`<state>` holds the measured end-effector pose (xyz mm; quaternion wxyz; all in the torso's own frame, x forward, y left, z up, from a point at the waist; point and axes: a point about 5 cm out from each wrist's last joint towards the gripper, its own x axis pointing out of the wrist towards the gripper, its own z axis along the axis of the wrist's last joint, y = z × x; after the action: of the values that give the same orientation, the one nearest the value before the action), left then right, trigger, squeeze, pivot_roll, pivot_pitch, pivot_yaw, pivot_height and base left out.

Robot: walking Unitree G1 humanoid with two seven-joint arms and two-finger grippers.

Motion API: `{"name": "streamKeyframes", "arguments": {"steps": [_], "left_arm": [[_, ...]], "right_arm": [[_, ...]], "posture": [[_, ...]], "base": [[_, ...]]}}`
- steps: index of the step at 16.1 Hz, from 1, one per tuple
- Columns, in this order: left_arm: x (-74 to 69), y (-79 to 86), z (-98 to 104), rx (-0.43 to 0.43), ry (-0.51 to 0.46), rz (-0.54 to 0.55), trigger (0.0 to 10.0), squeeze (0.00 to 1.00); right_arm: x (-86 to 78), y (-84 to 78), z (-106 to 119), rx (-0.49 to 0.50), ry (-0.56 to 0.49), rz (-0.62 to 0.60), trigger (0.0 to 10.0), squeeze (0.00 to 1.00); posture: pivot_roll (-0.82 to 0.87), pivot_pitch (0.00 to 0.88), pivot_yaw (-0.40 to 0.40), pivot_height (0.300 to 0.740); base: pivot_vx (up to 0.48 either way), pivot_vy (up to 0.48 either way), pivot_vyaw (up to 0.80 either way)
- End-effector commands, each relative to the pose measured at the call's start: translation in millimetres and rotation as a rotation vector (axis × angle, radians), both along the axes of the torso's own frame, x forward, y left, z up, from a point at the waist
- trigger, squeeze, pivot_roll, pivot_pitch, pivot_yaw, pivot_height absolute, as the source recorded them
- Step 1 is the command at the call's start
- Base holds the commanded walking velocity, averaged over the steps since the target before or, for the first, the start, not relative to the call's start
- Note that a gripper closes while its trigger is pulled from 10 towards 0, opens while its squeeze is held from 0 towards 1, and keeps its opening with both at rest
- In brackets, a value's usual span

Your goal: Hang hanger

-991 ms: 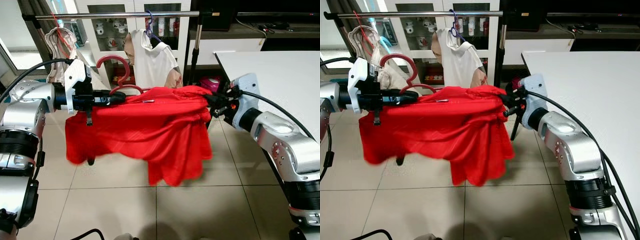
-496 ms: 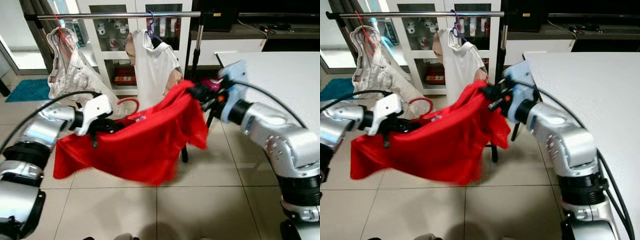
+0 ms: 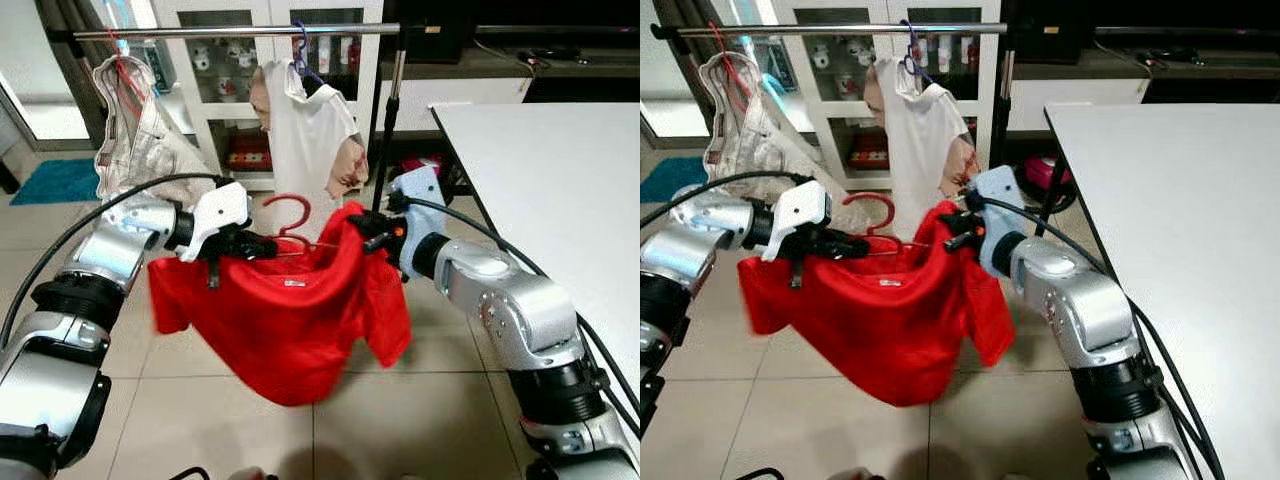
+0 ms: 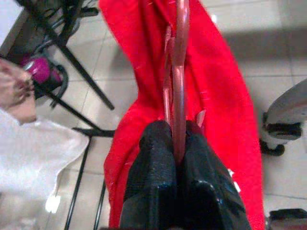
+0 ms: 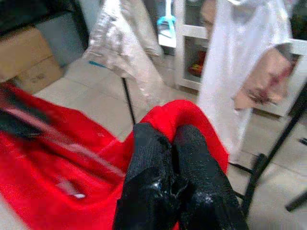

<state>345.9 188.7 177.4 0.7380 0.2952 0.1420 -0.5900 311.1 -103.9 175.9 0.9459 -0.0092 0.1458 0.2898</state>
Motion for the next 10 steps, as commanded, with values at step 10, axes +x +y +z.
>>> {"name": "streamKeyframes", "arguments": {"steps": [10], "left_arm": [[-2.2,35.5,25,0.045,0.026,0.032,0.0,0.0]], "right_arm": [[5.5,-87.5,-21,-0.369,0.028,-0.113,0.0,0.0]], "posture": [[-0.15,0.0,0.067,0.74]], "base": [[0.0,0.0,0.0]]}}
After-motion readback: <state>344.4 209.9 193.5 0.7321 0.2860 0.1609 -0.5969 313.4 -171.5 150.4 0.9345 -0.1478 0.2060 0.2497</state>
